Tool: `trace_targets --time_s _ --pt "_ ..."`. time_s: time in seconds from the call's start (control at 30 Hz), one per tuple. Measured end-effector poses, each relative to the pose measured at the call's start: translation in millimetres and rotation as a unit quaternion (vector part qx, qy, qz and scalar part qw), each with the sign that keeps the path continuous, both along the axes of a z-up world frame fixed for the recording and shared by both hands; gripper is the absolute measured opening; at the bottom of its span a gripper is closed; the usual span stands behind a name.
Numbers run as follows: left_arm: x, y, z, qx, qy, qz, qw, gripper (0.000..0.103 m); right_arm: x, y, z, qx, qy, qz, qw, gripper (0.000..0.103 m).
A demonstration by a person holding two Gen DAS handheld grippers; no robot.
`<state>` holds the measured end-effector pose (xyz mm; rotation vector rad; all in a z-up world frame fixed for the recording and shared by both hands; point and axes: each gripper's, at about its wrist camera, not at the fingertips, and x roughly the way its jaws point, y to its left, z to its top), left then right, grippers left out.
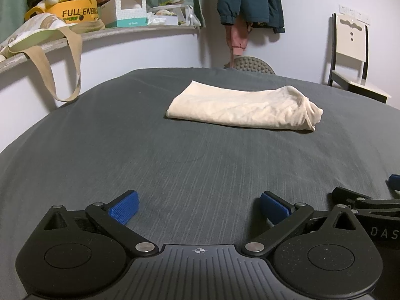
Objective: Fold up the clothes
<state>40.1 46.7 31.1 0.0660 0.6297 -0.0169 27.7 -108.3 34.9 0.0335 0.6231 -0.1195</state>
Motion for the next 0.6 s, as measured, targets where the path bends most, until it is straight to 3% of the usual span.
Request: trace_targets --time_s 0.6 --pt "-2.0 0.6 0.6 0.0 0.001 0.002 1.0 0.103 1.7 2.4 -0.6 -0.004 -0.001 -0.002 1.0 0.103"
